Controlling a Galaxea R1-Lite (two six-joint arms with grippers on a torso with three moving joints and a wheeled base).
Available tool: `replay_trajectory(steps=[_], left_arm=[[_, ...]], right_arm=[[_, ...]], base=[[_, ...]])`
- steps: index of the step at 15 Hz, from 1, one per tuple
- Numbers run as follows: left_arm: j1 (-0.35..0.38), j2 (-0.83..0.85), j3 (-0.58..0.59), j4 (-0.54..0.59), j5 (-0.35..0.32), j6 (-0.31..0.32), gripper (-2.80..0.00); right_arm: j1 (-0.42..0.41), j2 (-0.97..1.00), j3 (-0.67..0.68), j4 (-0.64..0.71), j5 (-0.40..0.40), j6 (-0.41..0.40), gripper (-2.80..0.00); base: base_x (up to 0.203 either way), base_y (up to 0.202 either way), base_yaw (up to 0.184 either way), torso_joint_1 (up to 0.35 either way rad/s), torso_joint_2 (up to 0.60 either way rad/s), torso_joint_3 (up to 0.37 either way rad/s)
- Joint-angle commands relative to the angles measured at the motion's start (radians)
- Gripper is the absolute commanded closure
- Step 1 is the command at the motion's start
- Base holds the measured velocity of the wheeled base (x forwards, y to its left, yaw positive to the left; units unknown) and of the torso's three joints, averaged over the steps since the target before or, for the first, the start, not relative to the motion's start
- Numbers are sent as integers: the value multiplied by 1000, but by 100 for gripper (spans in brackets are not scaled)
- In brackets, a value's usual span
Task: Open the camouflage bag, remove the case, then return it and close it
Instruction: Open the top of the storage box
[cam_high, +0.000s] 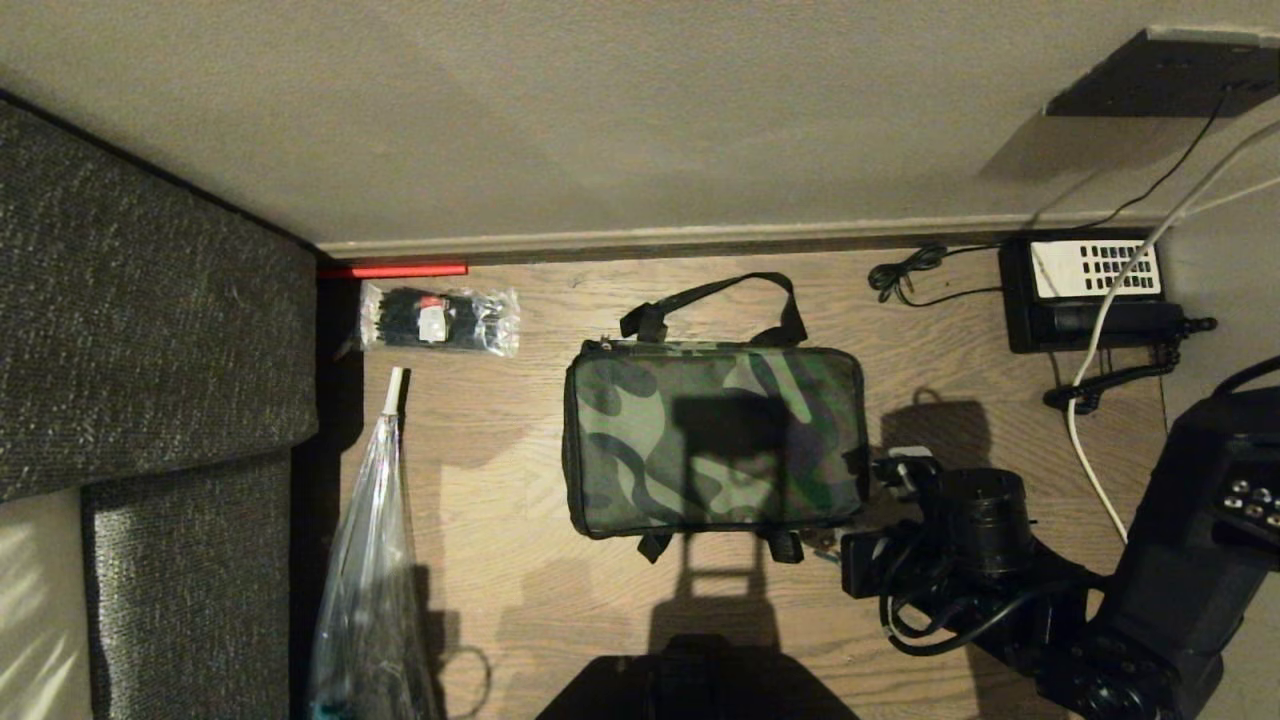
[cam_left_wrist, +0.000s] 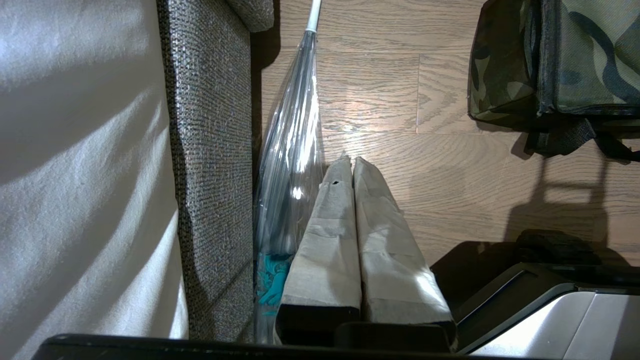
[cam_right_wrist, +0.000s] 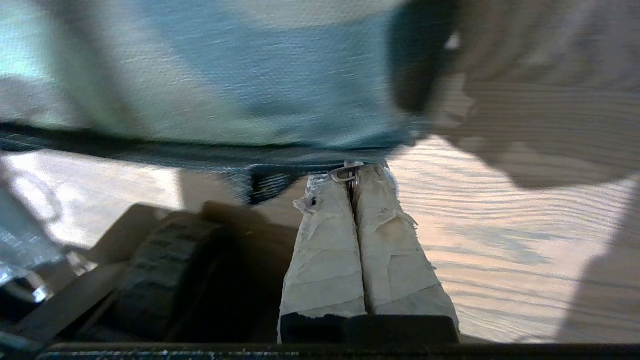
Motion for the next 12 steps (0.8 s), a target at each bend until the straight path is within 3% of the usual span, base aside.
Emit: replay_trajectory(steps=[1, 12], left_arm=[[1, 0, 3, 0, 0, 0, 0], [1, 0, 3, 0, 0, 0, 0]], right_arm=[[-27, -3, 1, -3, 1, -2, 0], [-75, -20, 7, 3, 1, -18, 0]], base=[[0, 0, 0, 0, 0, 0], [0, 0, 0, 0, 0, 0]])
